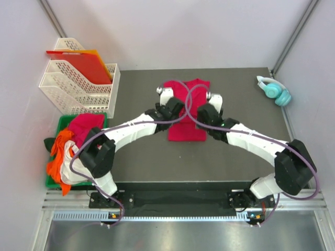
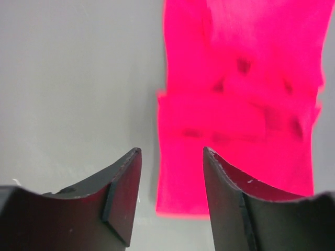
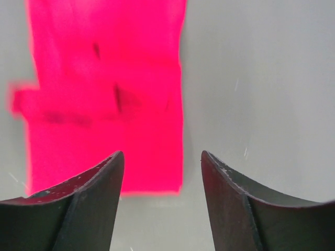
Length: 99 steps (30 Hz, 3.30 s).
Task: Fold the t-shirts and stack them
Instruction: Fold the tshirt
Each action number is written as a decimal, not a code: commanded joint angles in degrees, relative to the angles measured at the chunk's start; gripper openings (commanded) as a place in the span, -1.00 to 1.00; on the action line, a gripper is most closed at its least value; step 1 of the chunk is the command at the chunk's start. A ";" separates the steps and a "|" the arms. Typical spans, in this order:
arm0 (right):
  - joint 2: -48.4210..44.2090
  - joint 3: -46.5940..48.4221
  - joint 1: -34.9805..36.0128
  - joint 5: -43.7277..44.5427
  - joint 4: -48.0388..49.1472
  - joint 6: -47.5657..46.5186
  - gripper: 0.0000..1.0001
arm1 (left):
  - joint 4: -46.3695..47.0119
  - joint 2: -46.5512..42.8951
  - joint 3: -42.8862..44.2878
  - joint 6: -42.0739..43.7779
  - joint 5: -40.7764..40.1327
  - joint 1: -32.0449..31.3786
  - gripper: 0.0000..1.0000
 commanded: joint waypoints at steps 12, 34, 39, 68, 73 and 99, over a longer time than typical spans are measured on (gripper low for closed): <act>5.94 -8.41 4.81 -2.16 4.53 6.90 0.11 | 3.28 3.61 -9.10 -10.03 1.84 -6.90 0.04; 6.56 -15.34 7.35 -6.37 0.76 12.52 -1.00 | 0.99 6.52 -13.32 -14.43 5.62 -10.06 -1.00; 1.91 -18.42 9.82 -7.34 -3.28 15.95 -1.00 | -1.99 2.05 -16.04 -16.97 5.62 -13.49 -1.00; -11.12 -7.09 12.64 1.89 -6.57 5.23 0.16 | 2.11 -14.07 -15.60 -11.79 -10.56 -24.83 -0.20; -5.67 -8.50 5.35 -4.88 -0.66 3.74 0.05 | 6.00 -9.84 -17.97 -13.89 -6.60 -24.83 -0.19; -3.91 -11.49 9.20 -16.39 0.92 10.59 -1.00 | 9.51 -3.95 -25.89 -18.38 -1.59 -24.83 -1.00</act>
